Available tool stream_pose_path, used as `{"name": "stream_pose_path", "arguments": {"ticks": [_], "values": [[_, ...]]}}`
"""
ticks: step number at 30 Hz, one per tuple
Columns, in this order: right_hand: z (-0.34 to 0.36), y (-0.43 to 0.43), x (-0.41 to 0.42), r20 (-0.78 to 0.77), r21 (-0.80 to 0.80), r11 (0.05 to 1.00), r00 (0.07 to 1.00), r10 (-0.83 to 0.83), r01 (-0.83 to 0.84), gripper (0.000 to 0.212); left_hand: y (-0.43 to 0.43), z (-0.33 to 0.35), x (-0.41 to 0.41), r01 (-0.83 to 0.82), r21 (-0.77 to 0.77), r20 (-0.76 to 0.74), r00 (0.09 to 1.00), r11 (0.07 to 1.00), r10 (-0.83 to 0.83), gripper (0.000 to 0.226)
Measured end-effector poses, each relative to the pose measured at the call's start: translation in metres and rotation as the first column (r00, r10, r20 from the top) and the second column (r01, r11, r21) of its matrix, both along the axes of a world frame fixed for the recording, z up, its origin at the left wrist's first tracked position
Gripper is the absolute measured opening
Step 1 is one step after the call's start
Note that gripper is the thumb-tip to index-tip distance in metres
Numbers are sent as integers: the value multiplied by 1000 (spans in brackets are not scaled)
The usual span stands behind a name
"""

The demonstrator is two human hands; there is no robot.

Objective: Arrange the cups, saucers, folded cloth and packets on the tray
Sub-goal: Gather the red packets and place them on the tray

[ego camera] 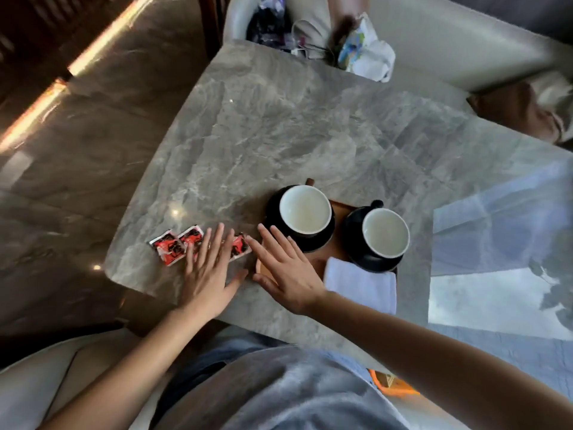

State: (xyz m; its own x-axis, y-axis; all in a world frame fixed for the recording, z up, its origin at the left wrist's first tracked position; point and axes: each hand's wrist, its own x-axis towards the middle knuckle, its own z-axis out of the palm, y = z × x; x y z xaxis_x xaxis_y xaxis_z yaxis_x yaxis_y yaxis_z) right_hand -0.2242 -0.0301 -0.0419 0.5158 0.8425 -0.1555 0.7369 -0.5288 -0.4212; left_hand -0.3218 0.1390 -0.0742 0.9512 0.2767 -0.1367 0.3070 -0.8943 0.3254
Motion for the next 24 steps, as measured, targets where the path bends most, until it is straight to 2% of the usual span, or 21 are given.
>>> {"name": "stream_pose_path", "arguments": {"ticks": [2, 6, 11, 14, 18, 22, 24], "values": [[-9, 20, 3, -2, -28, 997, 998, 66, -66, 64, 14, -5, -9, -107, -23, -7, 994, 994, 106, 87], [-26, 58, 11, -29, -110, 986, 992, 119, -122, 64, 30, -17, -26, -269, -42, 6, 963, 962, 270, 70], [-34, 87, 20, -189, -127, 987, 974, -123, 100, 59, 31, -22, -30, -382, -84, 26, 922, 920, 386, 50], [-37, 90, 24, -157, -164, 982, 981, -117, 91, 60, 33, -18, -22, -431, -105, 62, 897, 896, 439, 45], [-39, 83, 28, -110, -171, 983, 990, -82, 62, 59, 34, -12, -16, -428, -98, 31, 901, 899, 432, 44], [-35, 81, 27, -71, -110, 989, 992, -109, 101, 38, 34, -8, -12, -410, -84, 10, 911, 908, 413, 36], [-31, 78, 26, -116, -51, 992, 985, -125, 120, 25, 31, -6, -10, -391, -79, 35, 918, 917, 395, 32]]}}
